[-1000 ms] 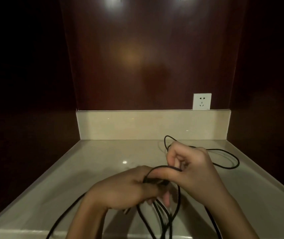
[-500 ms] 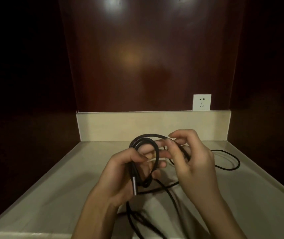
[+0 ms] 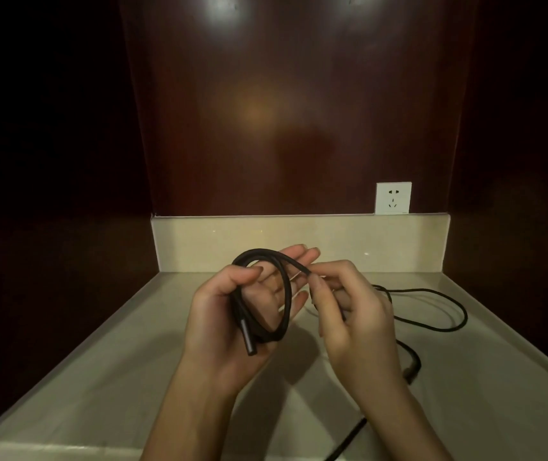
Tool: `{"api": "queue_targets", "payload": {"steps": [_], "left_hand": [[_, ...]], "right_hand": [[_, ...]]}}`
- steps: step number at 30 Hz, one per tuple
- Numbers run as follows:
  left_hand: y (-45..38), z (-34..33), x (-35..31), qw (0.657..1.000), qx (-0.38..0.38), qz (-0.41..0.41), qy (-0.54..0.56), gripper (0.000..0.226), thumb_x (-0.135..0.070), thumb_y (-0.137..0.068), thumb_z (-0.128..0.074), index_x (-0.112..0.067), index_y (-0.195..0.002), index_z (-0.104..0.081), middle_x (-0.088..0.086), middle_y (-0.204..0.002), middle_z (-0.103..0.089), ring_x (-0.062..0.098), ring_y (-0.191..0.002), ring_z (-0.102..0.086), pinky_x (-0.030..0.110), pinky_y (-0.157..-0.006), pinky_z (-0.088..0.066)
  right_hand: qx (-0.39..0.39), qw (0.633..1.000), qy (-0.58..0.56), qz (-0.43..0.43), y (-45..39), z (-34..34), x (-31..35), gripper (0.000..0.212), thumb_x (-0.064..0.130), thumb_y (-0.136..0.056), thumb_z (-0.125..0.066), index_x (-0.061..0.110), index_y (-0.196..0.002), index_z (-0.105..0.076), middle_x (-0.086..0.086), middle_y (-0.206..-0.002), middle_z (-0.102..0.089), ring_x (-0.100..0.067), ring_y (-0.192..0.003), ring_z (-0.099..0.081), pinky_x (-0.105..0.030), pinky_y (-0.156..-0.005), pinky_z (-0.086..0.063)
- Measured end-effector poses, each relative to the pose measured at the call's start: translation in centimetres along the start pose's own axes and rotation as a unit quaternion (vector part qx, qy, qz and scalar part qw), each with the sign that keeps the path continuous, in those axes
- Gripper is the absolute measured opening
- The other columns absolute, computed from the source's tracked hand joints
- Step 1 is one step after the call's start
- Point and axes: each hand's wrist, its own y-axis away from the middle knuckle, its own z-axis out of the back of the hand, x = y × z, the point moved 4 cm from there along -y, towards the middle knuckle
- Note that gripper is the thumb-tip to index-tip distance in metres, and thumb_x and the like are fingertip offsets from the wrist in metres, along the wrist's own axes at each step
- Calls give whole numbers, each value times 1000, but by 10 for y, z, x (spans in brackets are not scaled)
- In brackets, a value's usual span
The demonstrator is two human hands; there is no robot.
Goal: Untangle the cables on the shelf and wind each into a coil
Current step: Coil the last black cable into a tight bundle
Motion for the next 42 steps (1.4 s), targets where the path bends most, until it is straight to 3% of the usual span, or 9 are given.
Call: {"api": "queue_targets", "payload": {"steps": [17, 20, 22, 27, 30, 32, 38, 40, 42], "left_hand": [[0, -4, 1, 998, -4, -49, 48, 57, -27, -97, -27, 6, -126, -64, 23, -128, -66, 32, -124, -61, 43, -113, -36], [-1, 2, -2, 988, -66, -107, 89, 43, -29, -99, -34, 1, -111, -62, 16, -103, -71, 35, -115, -67, 43, -95, -48], [1, 7, -6, 976, -120, -167, 74, 38, -35, -101, -36, -5, -104, -60, 10, -84, -67, 31, -108, -70, 44, -103, -45], [9, 14, -22, 901, -226, -369, -24, 42, -53, -103, -34, -16, -97, -54, -1, -70, -53, 18, -75, -62, 46, -89, -57], [20, 16, -34, 818, -254, -488, -166, 33, -55, -98, -37, -24, -104, -48, -9, -74, -49, 11, -65, -50, 27, -59, -48], [25, 15, -38, 736, -269, -523, -335, 20, -52, -95, -37, -37, -107, -43, -17, -77, -52, 9, -65, -50, 32, -56, -47], [14, 22, -38, 533, -283, -357, -713, 59, -74, -89, -23, -38, -126, -52, -7, -97, -52, 13, -84, -54, 36, -73, -46], [11, 24, -32, 523, -261, -264, -767, 73, -86, -80, -8, -49, -127, -48, -9, -101, -56, 14, -91, -58, 35, -77, -47], [7, 28, -25, 586, -180, -181, -769, 85, -93, -70, 4, -53, -124, -49, -14, -109, -62, 10, -104, -60, 35, -87, -47]], "right_hand": [[13, 1000, -2, -14, 5, -10, 4, 15, 26, -99, -49, 35, -106, -59, 17, -73, -58, -7, -62, -56, -16, -57, -36], [93, 995, 39, -25, 10, -19, 6, 29, 25, -103, -44, 41, -125, -53, 19, -84, -61, -4, -76, -60, -22, -67, -45], [200, 977, 18, -65, 15, -28, 6, 43, 22, -105, -41, 49, -139, -41, 17, -83, -59, -4, -77, -57, -23, -70, -45], [341, 923, -19, -178, 26, -40, 0, 14, 29, -104, -45, 30, -118, -49, 2, -77, -64, -6, -72, -63, -26, -71, -51], [425, 893, 109, -99, 35, -44, 7, 14, 35, -103, -44, 24, -99, -50, -4, -91, -66, -22, -89, -61, -32, -69, -38], [433, 884, 175, -27, 38, -45, 14, 16, 37, -103, -41, 24, -101, -51, -8, -99, -63, -29, -95, -57, -32, -69, -32], [321, 923, 174, 118, 24, -32, 28, 30, 44, -96, -39, 24, -96, -61, 3, -87, -63, -24, -82, -62, -42, -70, -51], [269, 931, 190, 159, 16, -24, 34, 25, 42, -93, -48, 27, -93, -69, 9, -81, -65, -17, -72, -62, -37, -61, -52], [221, 937, 180, 204, 11, -17, 40, 17, 40, -88, -60, 27, -84, -70, 12, -75, -62, -11, -66, -57, -32, -55, -50]]}}
